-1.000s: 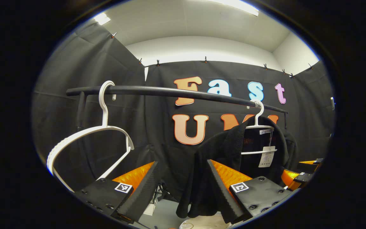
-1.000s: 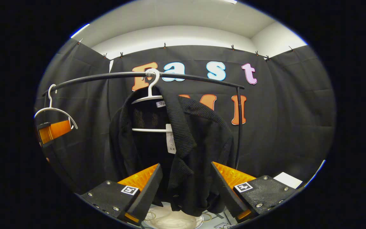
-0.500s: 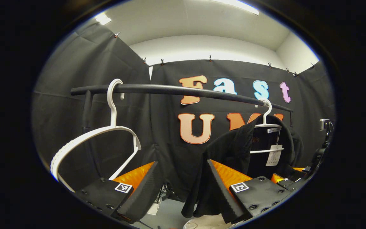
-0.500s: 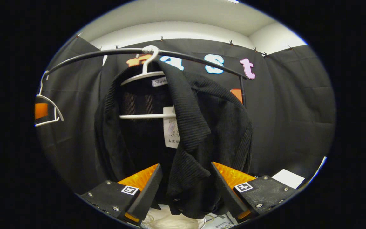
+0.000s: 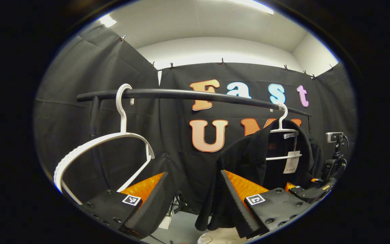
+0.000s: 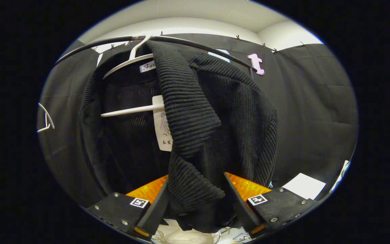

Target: Grasp the clothes on the hanger with both hands and then place them into the laundry hamper below.

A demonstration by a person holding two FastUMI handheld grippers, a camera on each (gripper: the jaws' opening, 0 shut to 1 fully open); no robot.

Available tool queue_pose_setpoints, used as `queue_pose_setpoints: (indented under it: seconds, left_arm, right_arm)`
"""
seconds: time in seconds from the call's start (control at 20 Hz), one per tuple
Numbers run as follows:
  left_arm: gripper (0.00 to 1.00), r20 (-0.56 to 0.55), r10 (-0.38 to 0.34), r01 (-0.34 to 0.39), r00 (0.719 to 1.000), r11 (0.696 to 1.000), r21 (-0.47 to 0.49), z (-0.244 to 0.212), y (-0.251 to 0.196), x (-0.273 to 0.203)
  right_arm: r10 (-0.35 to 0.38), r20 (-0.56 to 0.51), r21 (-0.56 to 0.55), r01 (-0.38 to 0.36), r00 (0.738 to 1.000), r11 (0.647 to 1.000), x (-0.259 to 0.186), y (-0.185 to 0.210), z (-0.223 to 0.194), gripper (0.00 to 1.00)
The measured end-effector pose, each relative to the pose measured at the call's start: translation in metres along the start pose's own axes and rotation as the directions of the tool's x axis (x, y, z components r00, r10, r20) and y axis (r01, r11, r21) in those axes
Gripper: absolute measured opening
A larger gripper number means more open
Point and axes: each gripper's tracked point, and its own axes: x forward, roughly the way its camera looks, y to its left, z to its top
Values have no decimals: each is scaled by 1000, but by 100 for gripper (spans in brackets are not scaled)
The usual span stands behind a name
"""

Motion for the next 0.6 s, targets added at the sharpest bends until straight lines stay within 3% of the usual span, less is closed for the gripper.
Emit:
queue_pose_setpoints:
  seconds: [0.05, 0.1, 0.15, 0.2, 0.25, 0.3, 0.4, 0.55, 0.6]
  left_arm:
    - [93, -3, -6, 6, 1000, 1000, -5, -1, -4, 0]
    - [96, -8, -17, 17, 1000, 1000, -12, -3, -9, 0]
    - [93, -12, -27, 27, 1000, 1000, -15, -5, -12, 1]
    - [100, -12, -34, 34, 999, 999, -15, -6, -16, 2]
    - [100, -14, -37, 37, 999, 999, -12, -8, -18, 3]
    - [93, -15, -44, 43, 999, 999, -10, -10, -23, 4]
    - [100, -22, -62, 61, 998, 998, -11, -15, -33, 7]
    - [93, -22, -92, 92, 996, 996, -3, -21, -53, 12]
    - [96, -25, -105, 105, 994, 994, -4, -24, -62, 13]
  right_arm:
    - [13, -7, 6, -12, 1000, 1000, 1, 0, -2, 87]
    - [16, -9, 4, -16, 1000, 1000, 3, -1, -3, 76]
    - [11, -9, -6, -11, 1000, 1000, 3, -6, -3, 65]
    - [7, -5, -11, -8, 1000, 1000, -1, -15, -2, 52]
    - [7, 3, -9, -7, 1000, 1000, -5, -19, 0, 51]
    - [8, 7, -9, -8, 1000, 1000, -9, -21, 1, 38]
    - [13, 6, -14, -13, 1000, 1000, -15, -28, 2, 15]
    - [37, 5, -40, -37, 999, 999, -26, -32, 3, 8]
    - [41, 5, -50, -40, 999, 998, -30, -36, 4, 6]
